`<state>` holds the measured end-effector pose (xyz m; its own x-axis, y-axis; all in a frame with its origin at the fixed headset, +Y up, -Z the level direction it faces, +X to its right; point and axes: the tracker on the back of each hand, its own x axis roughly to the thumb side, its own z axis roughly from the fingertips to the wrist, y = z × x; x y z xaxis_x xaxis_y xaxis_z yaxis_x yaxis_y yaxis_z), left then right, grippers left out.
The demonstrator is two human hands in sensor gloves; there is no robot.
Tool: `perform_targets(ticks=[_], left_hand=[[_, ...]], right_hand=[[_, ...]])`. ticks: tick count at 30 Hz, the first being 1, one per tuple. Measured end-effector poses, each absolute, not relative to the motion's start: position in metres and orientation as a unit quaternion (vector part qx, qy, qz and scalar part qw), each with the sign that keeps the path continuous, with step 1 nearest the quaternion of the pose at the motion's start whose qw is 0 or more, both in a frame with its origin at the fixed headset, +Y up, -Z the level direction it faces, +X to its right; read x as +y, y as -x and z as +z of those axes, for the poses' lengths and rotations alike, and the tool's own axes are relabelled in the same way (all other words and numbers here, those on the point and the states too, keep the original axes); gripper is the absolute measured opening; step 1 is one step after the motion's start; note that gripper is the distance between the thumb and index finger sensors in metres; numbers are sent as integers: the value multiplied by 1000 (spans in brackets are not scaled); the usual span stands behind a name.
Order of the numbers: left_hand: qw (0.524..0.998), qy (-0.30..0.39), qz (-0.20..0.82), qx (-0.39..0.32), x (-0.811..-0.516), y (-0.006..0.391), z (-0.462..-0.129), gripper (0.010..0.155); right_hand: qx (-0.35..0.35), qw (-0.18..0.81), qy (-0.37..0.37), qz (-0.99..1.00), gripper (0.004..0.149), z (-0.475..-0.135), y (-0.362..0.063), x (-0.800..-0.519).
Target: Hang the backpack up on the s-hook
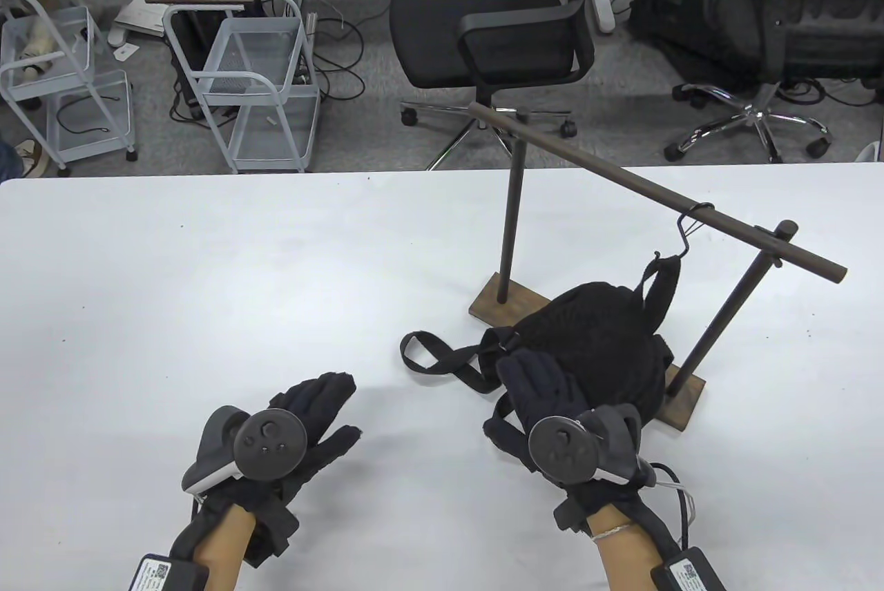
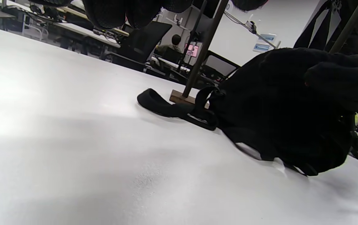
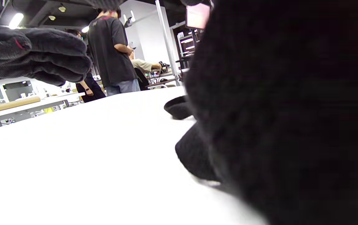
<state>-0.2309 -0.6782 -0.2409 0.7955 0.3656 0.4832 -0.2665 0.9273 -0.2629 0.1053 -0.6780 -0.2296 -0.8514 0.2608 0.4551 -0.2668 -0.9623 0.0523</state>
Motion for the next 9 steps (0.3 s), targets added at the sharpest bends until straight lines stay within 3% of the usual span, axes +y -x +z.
perform_targets(ticks=[9], left_hand=[[943, 96, 173, -266, -680, 231, -241, 71]], right_hand=[[15, 119, -233, 965, 81, -230, -104, -683]])
